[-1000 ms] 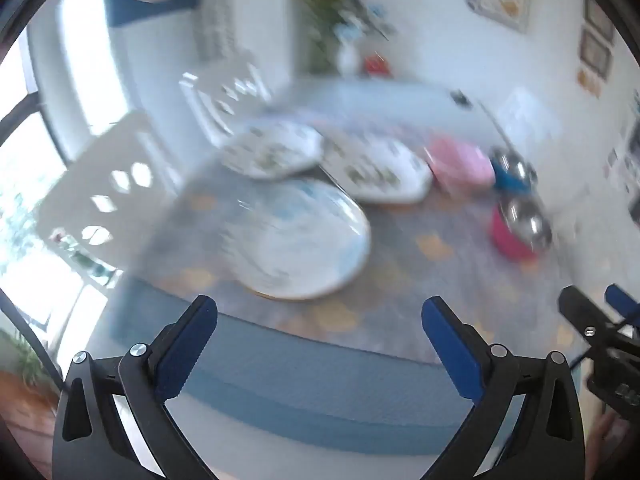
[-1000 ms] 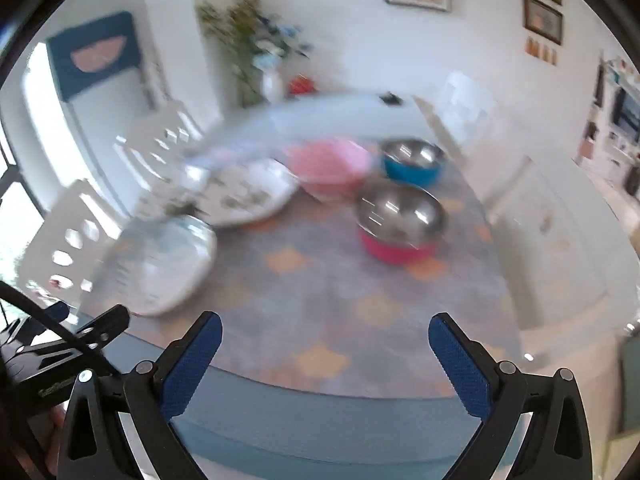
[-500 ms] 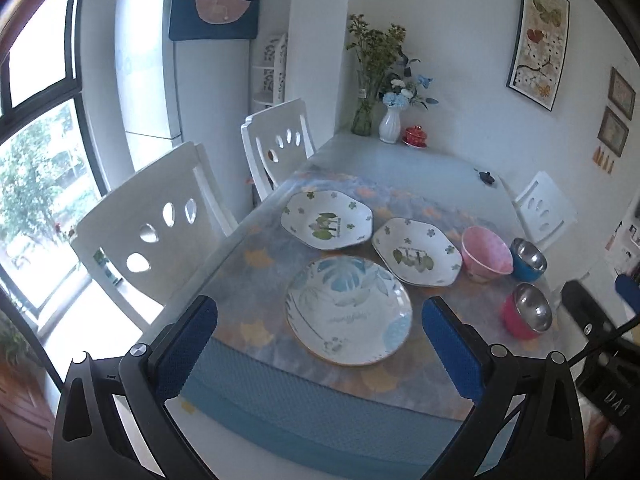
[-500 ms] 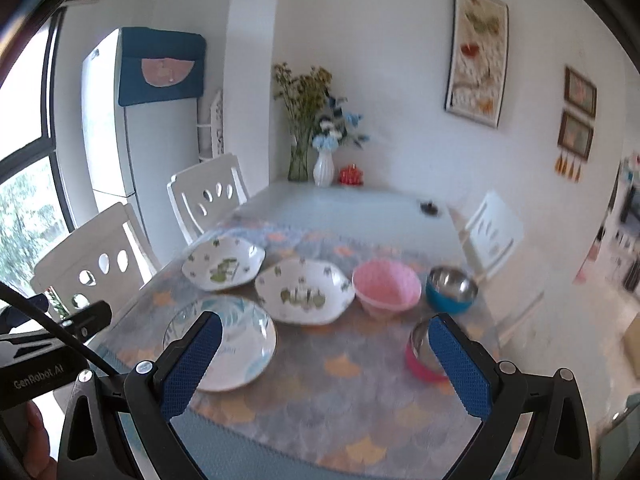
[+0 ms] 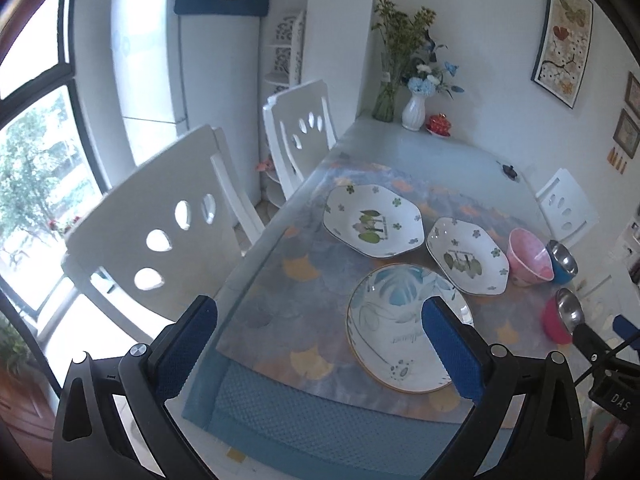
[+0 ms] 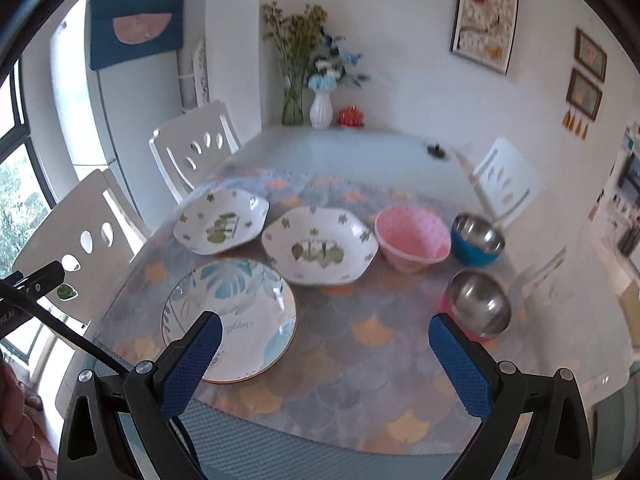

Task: Organize plates and bowls
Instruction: 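Move both tools toward the blue-leaf Sunflower plate on the table, then grasp the rim of the blue-leaf Sunflower plate with both grippers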

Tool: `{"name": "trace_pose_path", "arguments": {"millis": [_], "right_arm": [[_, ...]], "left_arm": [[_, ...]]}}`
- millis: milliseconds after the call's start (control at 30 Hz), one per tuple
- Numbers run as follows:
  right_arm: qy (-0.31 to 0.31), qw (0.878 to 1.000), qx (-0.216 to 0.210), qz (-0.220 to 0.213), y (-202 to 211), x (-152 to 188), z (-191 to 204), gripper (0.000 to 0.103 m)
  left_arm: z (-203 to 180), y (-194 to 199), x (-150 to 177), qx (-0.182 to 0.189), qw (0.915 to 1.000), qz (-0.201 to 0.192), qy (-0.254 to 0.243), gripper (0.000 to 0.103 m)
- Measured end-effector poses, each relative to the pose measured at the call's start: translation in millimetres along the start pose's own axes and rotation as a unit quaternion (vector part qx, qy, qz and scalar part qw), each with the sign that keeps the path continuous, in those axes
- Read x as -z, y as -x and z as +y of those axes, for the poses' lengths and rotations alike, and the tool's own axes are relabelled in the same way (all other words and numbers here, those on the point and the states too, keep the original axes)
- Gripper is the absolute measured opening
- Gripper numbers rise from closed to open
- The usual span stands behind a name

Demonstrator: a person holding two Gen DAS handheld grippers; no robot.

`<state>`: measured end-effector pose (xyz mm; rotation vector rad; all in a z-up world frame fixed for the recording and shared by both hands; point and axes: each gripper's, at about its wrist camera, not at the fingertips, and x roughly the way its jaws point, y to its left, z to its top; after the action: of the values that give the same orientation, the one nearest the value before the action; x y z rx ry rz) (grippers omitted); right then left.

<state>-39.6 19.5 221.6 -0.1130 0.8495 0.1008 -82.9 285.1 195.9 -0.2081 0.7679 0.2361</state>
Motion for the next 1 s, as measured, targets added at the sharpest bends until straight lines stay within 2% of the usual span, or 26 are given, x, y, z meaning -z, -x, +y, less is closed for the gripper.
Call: {"name": "trace_pose_path", "arguments": {"millis": [167, 467, 567, 633, 700, 767, 833, 867, 1000], "right_arm": [[-0.025, 0.999, 0.010, 0.034, -26, -2, 2, 0.103], [-0.069, 0.993, 0.003, 0.099, -74, 2, 3, 0.103], [-0.081, 0.989, -0.008, 0.122, -93, 4, 8, 0.100], [-0.092, 0.985, -0.026, 0.141, -107, 7, 9, 0.090], [-0.104, 0.980, -0.044, 0.165, -123, 10, 12, 0.081], [-0.117, 0.975, -0.055, 0.181, -135, 15, 14, 0.077], [-0.132, 0.969, -0.068, 0.196, -148, 17, 15, 0.067], [-0.136, 0.967, -0.071, 0.203, -155, 18, 16, 0.064], [-0.148, 0.959, -0.074, 0.229, -177, 24, 16, 0.054]], "left_arm": [[-2, -27, -4, 0.027, 0.9991, 0.027, -0.020, 0.102], [-5, -71, -22, 0.058, 0.9949, 0.059, -0.059, 0.100], [-7, -93, -23, 0.072, 0.9906, 0.086, -0.078, 0.093], [-9, -111, -21, 0.086, 0.9861, 0.112, -0.088, 0.082], [-8, -130, -18, 0.103, 0.9802, 0.141, -0.093, 0.076], [-8, -144, -15, 0.116, 0.9757, 0.160, -0.094, 0.069], [-8, -159, -11, 0.127, 0.9704, 0.180, -0.099, 0.061], [-9, -165, -10, 0.129, 0.9684, 0.186, -0.104, 0.059], [-14, -190, -1, 0.143, 0.9569, 0.219, -0.126, 0.038]]}}
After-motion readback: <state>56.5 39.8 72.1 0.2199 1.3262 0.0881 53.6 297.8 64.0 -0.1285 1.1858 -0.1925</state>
